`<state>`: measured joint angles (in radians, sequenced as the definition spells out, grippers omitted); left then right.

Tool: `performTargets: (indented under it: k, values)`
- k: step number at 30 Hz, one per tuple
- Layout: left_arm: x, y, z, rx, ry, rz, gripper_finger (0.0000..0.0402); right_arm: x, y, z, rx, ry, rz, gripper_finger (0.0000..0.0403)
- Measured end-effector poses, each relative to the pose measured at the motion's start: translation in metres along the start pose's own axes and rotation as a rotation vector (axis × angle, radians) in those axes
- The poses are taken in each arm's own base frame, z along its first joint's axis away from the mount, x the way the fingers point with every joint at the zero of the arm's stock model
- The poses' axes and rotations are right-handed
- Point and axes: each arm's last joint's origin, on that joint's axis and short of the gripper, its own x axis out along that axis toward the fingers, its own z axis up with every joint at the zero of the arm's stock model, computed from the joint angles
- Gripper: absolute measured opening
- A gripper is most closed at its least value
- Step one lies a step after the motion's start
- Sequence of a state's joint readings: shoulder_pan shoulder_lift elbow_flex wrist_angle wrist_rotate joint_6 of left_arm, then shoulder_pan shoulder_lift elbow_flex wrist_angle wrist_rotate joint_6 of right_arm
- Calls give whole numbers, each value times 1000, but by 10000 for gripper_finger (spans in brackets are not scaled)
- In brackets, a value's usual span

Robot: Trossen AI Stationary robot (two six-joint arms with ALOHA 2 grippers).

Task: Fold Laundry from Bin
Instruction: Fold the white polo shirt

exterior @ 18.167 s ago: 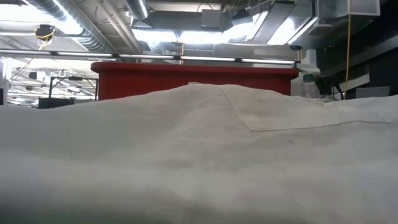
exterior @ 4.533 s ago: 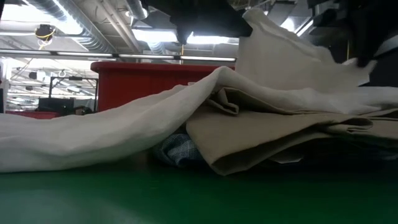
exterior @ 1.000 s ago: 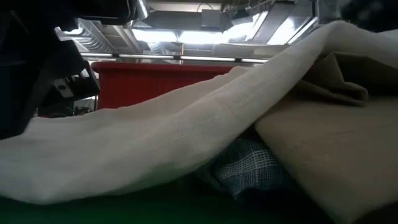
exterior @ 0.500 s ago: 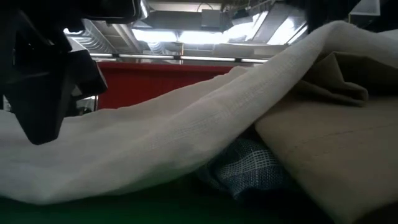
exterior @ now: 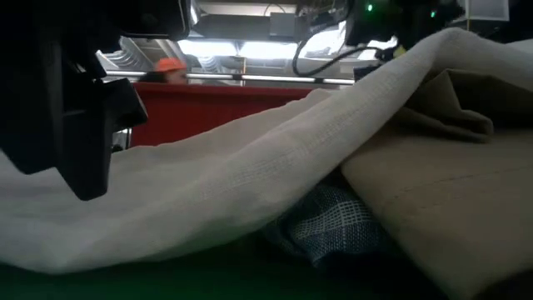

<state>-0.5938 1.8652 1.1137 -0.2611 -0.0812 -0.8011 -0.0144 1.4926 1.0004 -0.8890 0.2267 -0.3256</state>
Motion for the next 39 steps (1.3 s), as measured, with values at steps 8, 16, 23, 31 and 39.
performTargets:
  k: [8, 16, 23, 31, 39]
  values:
    - [0, 1, 1, 25, -16, 17, 177, 29, -15, -11, 15, -34, -36, 154]
    - [0, 1, 1, 25, -16, 17, 177, 46, -24, -14, -23, 17, -23, 154]
    - [0, 1, 1, 25, -17, 17, 177, 63, -23, -12, -70, 69, -17, 154]
    - [0, 1, 1, 25, -24, 24, 176, 68, -25, -6, -60, 33, -43, 113]
    - [0, 3, 4, 41, -31, 24, 176, 68, -25, -7, -56, 40, -47, 8]
